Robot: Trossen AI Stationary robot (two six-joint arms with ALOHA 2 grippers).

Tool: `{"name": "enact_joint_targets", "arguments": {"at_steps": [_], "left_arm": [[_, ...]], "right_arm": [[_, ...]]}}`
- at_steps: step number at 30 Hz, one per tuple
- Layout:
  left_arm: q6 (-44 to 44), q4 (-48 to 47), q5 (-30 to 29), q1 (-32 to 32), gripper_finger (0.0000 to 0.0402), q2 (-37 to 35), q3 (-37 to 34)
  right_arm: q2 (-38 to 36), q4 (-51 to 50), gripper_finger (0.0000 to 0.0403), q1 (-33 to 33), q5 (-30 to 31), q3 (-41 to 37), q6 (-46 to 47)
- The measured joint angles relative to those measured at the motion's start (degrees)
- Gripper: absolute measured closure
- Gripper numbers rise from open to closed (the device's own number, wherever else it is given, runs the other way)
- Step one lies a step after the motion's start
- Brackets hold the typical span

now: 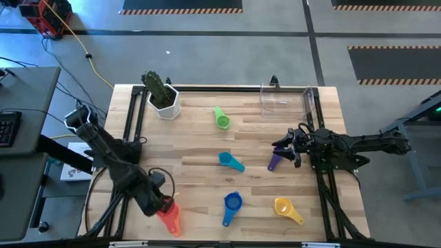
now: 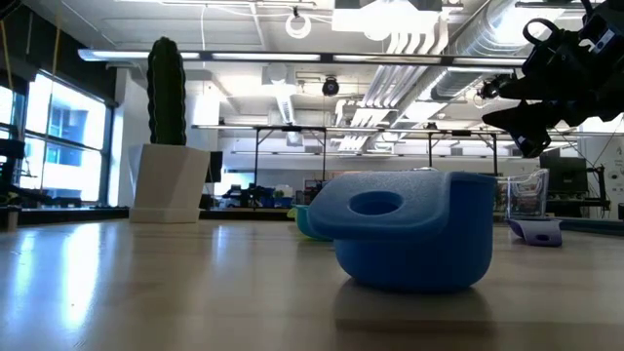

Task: Nest measuring cups in basket
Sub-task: Stack the pink measuring cup on the orange measuring cup

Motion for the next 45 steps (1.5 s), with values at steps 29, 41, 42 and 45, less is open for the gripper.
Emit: {"name": "enact_joint_targets", "arguments": {"at_steps": [29, 41, 42, 45], "left_arm": [[-5.55, 2.24, 0.91, -0.82, 0.0396, 5.55, -0.16], [-2.53, 2.68, 0.42, -0.82, 0.0364, 5.55, -0.16], [-2.49, 2.68, 0.41, -0.82, 0.0357, 5.55, -0.16], [-2.5, 2.67, 0.42, -0.82, 0.0339, 5.55, -0.16]], "right_arm": [[0.0, -0.02, 0.0208, -0.01, 0.0, 0.01, 0.0], [0.0, -0.04, 0.0208, 0.0, 0.02, 0.02, 0.0], [0.0, -0.02, 0.0208, 0.0, 0.02, 0.0, 0.0], [0.0, -0.03, 0.0208, -0.01, 0.02, 0.02, 0.0]]}}
